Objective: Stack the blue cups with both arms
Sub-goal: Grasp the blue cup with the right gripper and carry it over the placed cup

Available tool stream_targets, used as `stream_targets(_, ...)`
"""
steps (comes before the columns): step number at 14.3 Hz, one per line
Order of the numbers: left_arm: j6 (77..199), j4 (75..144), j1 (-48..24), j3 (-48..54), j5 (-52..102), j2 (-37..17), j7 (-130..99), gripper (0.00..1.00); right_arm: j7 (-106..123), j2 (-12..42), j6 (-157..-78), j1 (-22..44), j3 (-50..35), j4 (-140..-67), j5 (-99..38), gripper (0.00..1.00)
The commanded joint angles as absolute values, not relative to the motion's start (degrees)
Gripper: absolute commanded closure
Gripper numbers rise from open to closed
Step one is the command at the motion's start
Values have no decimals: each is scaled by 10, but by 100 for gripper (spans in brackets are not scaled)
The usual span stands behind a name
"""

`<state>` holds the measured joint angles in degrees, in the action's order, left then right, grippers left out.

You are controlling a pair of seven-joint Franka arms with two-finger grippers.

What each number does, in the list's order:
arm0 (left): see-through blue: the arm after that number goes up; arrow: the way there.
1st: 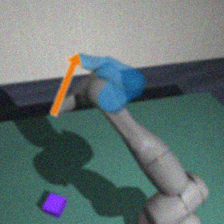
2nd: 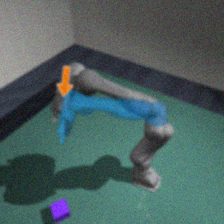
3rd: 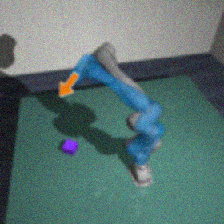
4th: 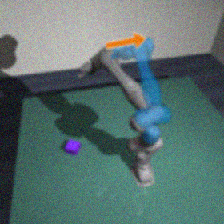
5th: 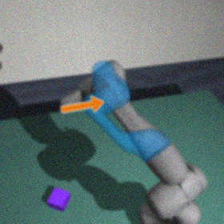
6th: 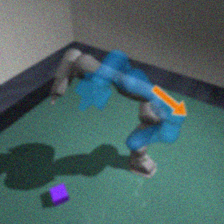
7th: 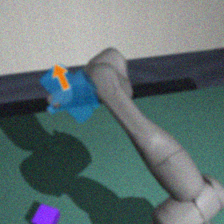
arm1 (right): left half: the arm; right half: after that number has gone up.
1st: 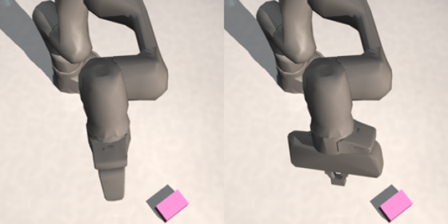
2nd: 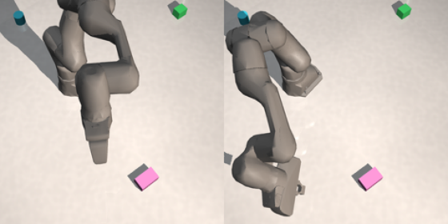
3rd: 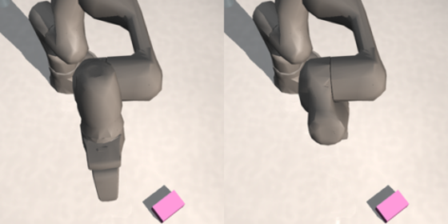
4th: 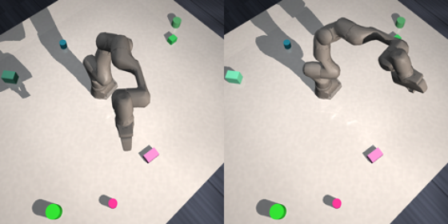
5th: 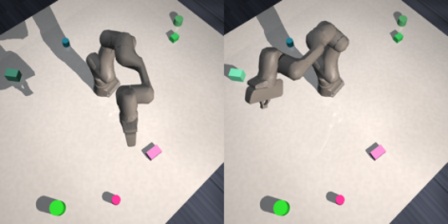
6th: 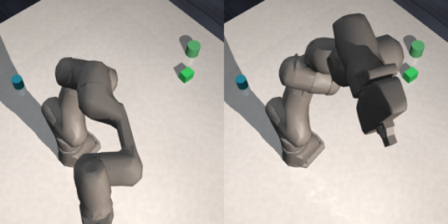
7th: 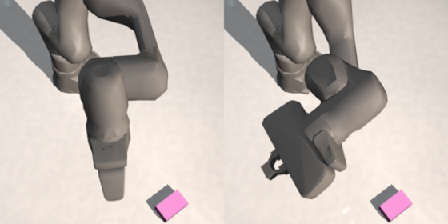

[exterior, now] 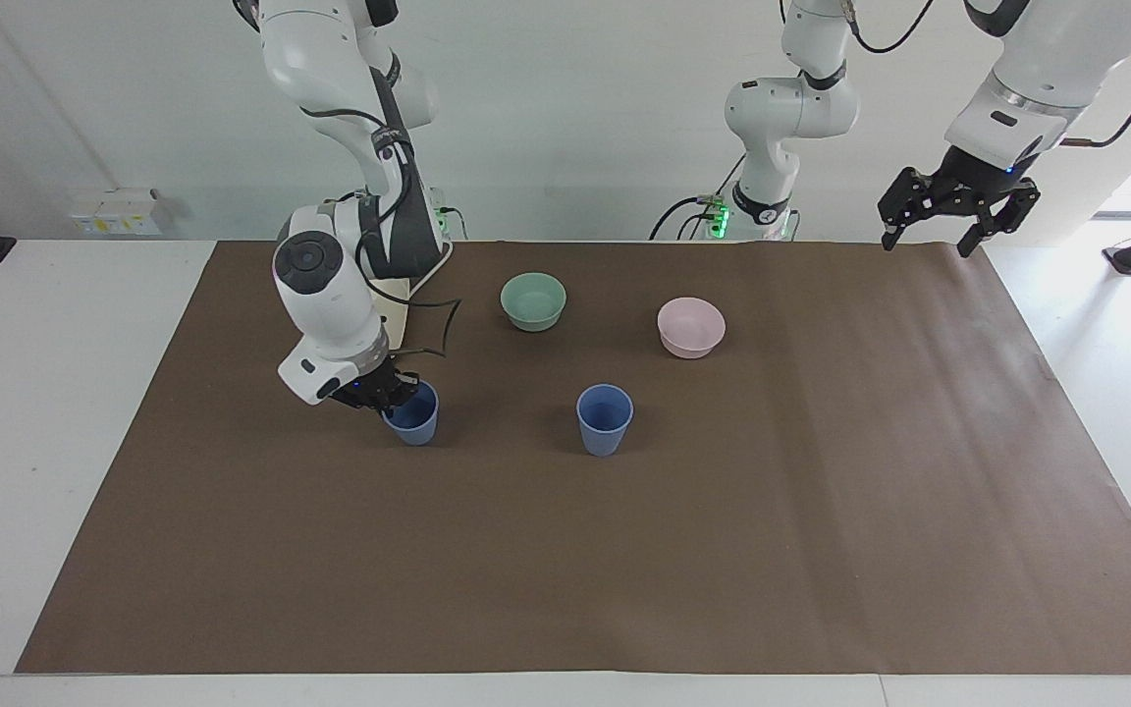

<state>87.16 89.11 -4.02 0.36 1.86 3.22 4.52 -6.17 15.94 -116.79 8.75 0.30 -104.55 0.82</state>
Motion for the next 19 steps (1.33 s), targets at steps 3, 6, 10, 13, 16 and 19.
stream_targets(3, 860, 888, -35, 4, 25, 36, 47, 0, -54, 146, -1082, 100, 0, -966, 17, 100)
stream_targets(6, 860, 888, -33, 1, 25, 37, 47, 0, -71, 141, -1055, 130, -1, -915, 4, 100)
stream_targets(10, 860, 888, -33, 1, 25, 36, 47, 0, -165, 153, -1053, 165, -17, -875, -3, 100)
stream_targets(13, 860, 888, -33, 1, 25, 36, 47, 0, -198, 175, -1058, 173, -34, -832, -33, 100)
stream_targets(16, 860, 888, -33, 1, 25, 36, 47, 0, -233, 183, -1100, 187, -50, -821, -52, 100)
stream_targets(19, 860, 888, -33, 1, 25, 36, 47, 0, -236, 186, -1129, 192, -61, -818, -74, 100)
